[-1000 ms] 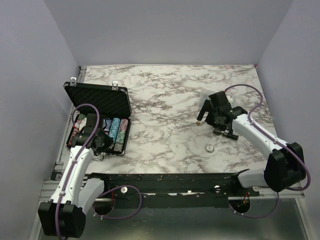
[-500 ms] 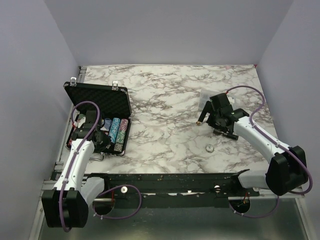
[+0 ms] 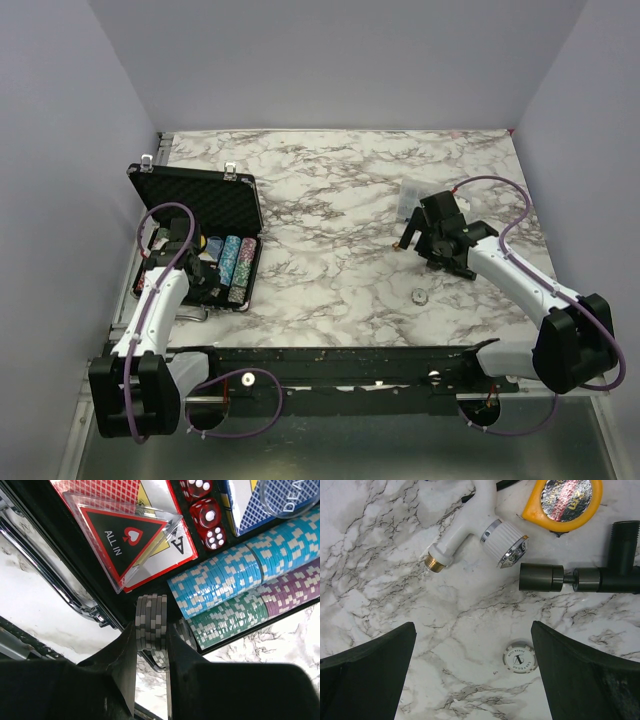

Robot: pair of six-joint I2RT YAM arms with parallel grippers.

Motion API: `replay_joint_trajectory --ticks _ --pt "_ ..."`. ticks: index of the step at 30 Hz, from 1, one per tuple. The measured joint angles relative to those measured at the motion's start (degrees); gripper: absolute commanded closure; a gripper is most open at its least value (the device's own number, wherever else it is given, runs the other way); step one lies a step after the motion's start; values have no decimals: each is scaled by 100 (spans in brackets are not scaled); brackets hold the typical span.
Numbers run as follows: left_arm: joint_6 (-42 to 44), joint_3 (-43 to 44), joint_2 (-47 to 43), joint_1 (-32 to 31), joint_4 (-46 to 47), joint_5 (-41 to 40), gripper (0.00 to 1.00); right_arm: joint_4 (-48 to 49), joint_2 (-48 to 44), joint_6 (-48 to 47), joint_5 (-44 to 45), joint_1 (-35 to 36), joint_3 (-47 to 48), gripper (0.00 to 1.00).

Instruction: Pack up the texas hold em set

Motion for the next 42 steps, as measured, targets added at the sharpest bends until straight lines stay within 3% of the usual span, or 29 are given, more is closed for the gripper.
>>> replay_joint_trajectory --ticks 8,13,18,29,36,42 --pt "-313 -35 328 149 151 275 100 2 -4 2 4 0 -59 1" --pt "-457 -74 413 168 212 407 82 0 -4 2 4 0 -107 1" --pt "-562 -177 459 184 330 468 75 2 -4 0 4 0 -111 1" --pt "-660 -284 444 267 369 479 46 4 -11 0 0 0 -195 2" --pt "-614 -236 243 260 181 531 38 2 -111 2 -2 0 -225 2" --pt "-540 -227 221 269 127 529 40 -22 -142 4 -2 0 -225 3"
